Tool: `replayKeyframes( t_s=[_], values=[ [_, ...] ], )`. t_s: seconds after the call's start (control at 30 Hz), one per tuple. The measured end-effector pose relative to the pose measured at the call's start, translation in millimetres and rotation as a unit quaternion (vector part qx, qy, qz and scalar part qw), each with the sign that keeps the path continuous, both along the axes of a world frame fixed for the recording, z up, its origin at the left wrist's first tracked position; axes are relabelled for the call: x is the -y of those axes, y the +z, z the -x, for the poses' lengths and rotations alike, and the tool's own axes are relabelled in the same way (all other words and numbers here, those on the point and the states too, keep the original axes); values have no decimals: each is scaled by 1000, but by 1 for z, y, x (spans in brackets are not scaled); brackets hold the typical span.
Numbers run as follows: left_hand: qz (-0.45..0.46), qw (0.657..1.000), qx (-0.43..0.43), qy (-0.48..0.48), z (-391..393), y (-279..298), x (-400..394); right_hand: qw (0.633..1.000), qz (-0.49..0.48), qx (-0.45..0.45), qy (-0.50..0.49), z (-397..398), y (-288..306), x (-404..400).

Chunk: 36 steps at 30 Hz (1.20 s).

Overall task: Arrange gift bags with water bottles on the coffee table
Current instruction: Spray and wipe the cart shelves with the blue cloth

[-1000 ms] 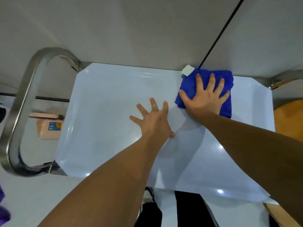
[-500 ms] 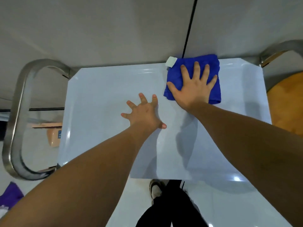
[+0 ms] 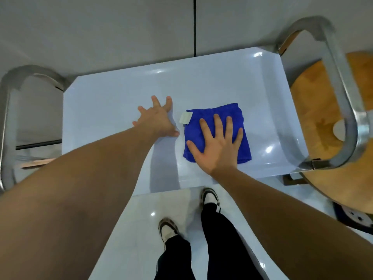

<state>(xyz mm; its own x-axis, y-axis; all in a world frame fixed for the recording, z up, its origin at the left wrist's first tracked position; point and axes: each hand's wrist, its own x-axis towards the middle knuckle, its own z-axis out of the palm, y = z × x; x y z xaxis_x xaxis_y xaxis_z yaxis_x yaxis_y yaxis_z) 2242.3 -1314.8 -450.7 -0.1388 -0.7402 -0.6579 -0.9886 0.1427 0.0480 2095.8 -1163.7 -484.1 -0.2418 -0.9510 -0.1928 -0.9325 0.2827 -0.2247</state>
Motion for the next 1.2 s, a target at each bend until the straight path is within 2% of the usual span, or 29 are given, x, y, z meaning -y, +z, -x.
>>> replayKeyframes(
  t_s=[0.3, 0.47, 0.57, 0.67, 0.8, 0.87, 0.97, 1.2],
  values=[
    [16, 1000, 2, -17, 0, -1, -1, 999, -23, -15, -33, -75, 4, -68],
    [28, 999, -9, -25, -3, -2, 2, 998, -63, 19, -25, -101, 8, -67],
    [26, 999, -13, -18, -7, -2, -2, 996, -85, 9, -24, -105, 7, -54],
    [67, 996, -51, -3, -22, 2, -11, 995, -101, -7, -5, -103, 7, -35],
    [185, 965, -171, 76, -85, -3, -14, 997, -68, -24, 22, -100, 2, 15],
    [185, 972, -140, 48, -115, -9, -10, 998, -43, -31, 24, -102, -3, 43],
    [119, 992, -39, 15, -131, -16, 4, 999, -6, -46, 15, -106, -11, 77],
    [33, 999, 0, -13, -122, -12, 28, 998, -23, -56, -5, -111, -11, 165]
  ],
)
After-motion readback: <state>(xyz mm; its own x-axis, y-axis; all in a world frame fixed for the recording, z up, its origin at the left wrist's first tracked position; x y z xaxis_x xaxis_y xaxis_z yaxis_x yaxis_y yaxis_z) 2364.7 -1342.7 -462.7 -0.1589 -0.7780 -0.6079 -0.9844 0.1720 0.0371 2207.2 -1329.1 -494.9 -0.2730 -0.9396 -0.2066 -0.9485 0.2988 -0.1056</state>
